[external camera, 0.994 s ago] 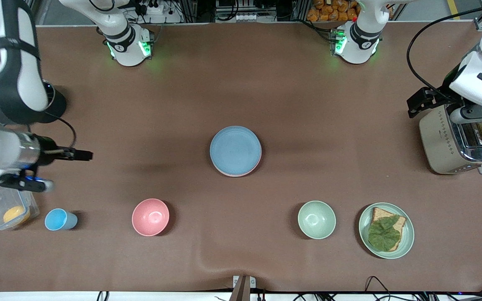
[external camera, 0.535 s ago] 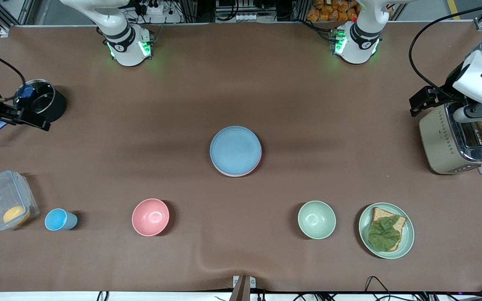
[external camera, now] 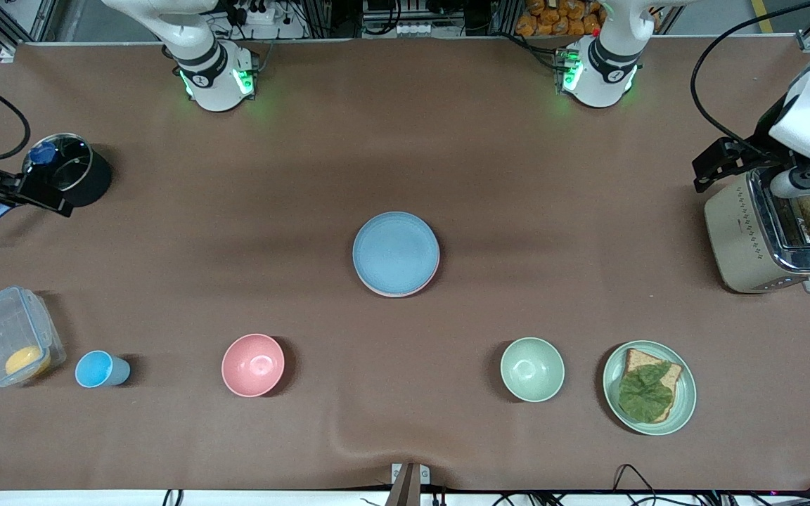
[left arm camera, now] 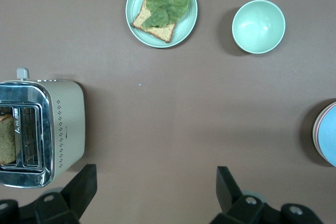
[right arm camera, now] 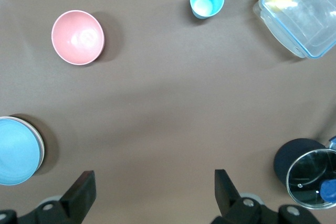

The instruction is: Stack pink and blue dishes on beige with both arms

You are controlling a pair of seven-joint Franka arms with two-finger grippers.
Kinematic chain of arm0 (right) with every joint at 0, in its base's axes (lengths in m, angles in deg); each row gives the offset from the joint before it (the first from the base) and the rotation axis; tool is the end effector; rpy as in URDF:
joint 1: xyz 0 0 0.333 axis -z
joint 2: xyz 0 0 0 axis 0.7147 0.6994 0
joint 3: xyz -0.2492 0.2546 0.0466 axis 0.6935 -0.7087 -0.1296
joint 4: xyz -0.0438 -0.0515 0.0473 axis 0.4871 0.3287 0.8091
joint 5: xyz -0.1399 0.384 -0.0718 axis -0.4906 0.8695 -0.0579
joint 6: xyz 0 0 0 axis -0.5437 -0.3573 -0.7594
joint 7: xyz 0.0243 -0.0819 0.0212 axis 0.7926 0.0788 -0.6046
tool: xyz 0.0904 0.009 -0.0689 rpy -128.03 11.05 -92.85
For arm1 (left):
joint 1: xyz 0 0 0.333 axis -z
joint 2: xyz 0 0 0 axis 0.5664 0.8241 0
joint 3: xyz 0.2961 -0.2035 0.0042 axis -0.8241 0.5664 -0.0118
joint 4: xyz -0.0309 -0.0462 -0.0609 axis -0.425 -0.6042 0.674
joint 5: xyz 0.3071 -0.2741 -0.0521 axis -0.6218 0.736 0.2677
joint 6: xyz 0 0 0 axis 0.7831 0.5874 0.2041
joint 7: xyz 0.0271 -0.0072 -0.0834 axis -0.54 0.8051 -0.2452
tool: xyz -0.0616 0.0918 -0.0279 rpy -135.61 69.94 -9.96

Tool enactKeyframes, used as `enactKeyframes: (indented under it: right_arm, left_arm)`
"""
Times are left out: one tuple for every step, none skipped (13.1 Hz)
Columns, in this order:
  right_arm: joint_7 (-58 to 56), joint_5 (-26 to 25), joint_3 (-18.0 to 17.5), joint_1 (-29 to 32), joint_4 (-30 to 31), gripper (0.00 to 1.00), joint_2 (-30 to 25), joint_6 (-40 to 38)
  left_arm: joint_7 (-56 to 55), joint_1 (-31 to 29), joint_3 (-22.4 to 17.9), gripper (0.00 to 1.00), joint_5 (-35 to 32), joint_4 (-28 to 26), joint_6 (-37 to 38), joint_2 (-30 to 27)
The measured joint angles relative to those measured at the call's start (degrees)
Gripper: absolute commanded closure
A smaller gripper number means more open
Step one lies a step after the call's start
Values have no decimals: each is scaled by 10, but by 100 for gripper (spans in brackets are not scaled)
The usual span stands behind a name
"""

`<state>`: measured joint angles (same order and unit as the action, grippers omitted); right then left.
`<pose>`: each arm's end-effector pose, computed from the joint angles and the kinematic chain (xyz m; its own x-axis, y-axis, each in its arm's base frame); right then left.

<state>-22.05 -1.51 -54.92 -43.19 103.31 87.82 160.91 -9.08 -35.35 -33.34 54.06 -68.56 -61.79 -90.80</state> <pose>0.6044 -0.0169 0.6466 0.9784 -0.1990 -0.0552 -0.2016 -0.9784 -0.0460 0.5671 -0.0780 0.6726 0.9969 0.0517 0.0589 0.0540 -0.9978 -0.0379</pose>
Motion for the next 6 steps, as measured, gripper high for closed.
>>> enactKeyframes:
  right_arm:
    - [0,0,-1,0,0,0,0,6]
    - [0,0,-1,0,0,0,0,13]
    - [-1,0,-1,1,1,0,0,19]
    - [-8,-1,-1,3,1,0,0,21]
    - [-16,-2,-1,5,1,0,0,22]
    - [-23,-6,-1,7,1,0,0,23]
  left_arm:
    - [2,0,-1,0,0,3,0,0]
    - [6,0,-1,0,0,6,0,0]
    - [8,0,-1,0,0,8,0,0]
    - [9,0,-2,0,0,8,0,0]
    - [9,0,-2,0,0,9,0,0]
    - [9,0,-2,0,0,9,2,0]
